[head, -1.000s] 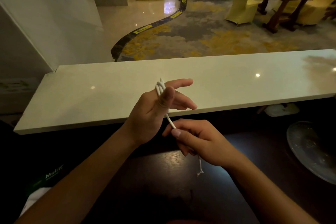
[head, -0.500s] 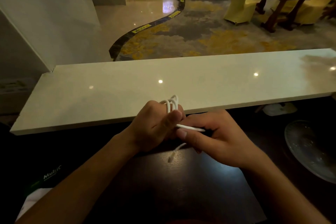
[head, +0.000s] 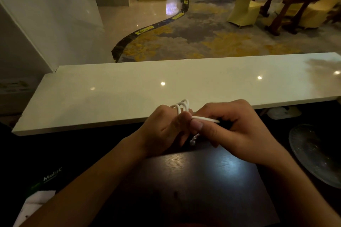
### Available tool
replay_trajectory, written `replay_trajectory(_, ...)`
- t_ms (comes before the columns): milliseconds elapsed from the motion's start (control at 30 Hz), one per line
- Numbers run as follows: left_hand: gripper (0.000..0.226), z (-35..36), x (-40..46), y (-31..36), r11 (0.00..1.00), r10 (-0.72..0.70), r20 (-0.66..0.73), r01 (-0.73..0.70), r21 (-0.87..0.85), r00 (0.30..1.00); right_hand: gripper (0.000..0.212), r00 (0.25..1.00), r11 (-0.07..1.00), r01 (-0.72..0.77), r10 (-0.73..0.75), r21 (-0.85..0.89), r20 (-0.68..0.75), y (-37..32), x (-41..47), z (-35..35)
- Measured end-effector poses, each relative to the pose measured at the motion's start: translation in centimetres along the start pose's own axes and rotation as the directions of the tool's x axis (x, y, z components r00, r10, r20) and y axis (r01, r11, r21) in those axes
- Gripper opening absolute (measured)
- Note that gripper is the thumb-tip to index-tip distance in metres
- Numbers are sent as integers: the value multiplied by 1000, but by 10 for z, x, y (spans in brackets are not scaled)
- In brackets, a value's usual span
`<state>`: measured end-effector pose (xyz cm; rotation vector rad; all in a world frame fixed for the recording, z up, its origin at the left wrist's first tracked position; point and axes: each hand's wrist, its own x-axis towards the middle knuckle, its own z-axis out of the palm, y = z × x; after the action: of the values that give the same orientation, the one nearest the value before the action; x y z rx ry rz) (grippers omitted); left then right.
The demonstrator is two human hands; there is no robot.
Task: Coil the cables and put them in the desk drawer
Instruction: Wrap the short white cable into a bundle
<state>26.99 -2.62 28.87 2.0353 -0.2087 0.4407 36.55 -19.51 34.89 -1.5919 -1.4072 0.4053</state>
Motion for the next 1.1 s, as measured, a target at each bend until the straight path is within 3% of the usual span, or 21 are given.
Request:
replay_trajectory(133, 64, -4, 4, 6, 997, 17, -62, -12, 75, 998, 20, 995, 995, -26, 35, 97, -90, 0, 3, -8)
replay_trajectory(267, 41, -5, 4, 17, 971, 30, 2, -30, 235, 1000, 18, 993, 992, -44, 56, 120, -99, 1, 5, -10)
replay_trajectory(400, 51, 2, 5, 14, 923, -9, 14, 3, 384, 1000, 14, 994, 1000, -9, 8, -6, -106, -1, 7, -7)
replay_trajectory(533, 25, 2, 3, 16, 948, -74, 100, 39, 314, 992, 12, 994, 998, 0, 7, 62, -110, -3, 8, -9)
replay_trajectory(600, 24, 2, 3, 22, 954, -96, 173, 41, 297, 980, 12, 993, 993, -4, 18, 116, -119, -3, 9, -11)
replay_trajectory(900, 18, 9, -4, 47, 987, 124, 161, -139, 80, 979, 18, 991, 972, -32, 61, 233, -116, 12, 16, -9)
replay_trajectory(1100, 16, 8, -7, 54, 987, 155, 163, -159, 11, 974, 13, 997, 935, -26, 51, 354, -60, 19, 17, -7)
